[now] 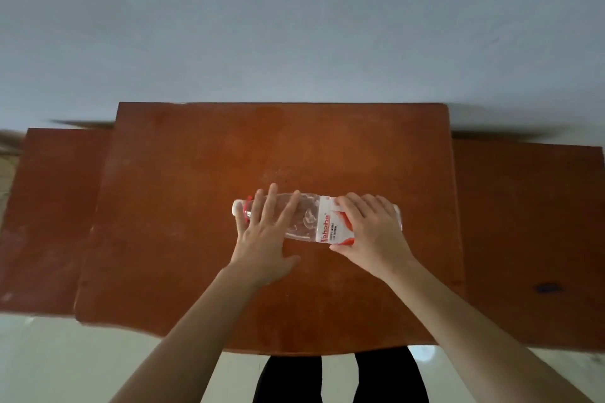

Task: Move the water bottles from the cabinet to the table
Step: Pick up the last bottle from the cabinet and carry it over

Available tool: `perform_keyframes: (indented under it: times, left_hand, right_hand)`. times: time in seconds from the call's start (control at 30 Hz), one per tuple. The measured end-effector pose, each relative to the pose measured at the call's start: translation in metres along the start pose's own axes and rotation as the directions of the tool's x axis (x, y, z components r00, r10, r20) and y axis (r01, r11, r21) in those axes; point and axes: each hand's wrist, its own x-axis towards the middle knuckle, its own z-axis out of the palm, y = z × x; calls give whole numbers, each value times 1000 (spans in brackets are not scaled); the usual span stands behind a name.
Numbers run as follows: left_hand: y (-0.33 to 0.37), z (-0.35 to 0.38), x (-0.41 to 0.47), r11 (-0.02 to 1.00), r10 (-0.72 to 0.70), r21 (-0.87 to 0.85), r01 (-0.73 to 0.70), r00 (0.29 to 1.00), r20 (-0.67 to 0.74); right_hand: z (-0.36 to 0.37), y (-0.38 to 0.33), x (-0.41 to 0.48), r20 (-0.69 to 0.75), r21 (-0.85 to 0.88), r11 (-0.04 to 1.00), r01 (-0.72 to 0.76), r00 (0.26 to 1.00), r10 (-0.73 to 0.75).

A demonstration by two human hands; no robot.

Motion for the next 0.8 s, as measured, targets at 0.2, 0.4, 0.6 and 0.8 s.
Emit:
perform_keyframes:
  times: [0.2, 0.4, 0.6, 0.8]
  left_hand:
    - [0, 6, 6, 998, 23, 56, -25, 999, 40]
    - [25, 22, -12, 991, -131, 27, 130, 991, 29]
    - [41, 28, -18, 972, -236, -28, 235, 972, -15]
    - [77, 38, -72, 937, -338, -111, 330, 939, -66]
  right_hand:
    - [5, -15, -12, 165, -165, 985, -46, 984, 74]
    - [11, -19, -22, 255, -284, 953, -106, 950, 182]
    - [10, -20, -26, 232, -311, 946, -91, 958, 168]
    - [-20, -27, -74, 217, -232, 970, -71, 968, 123]
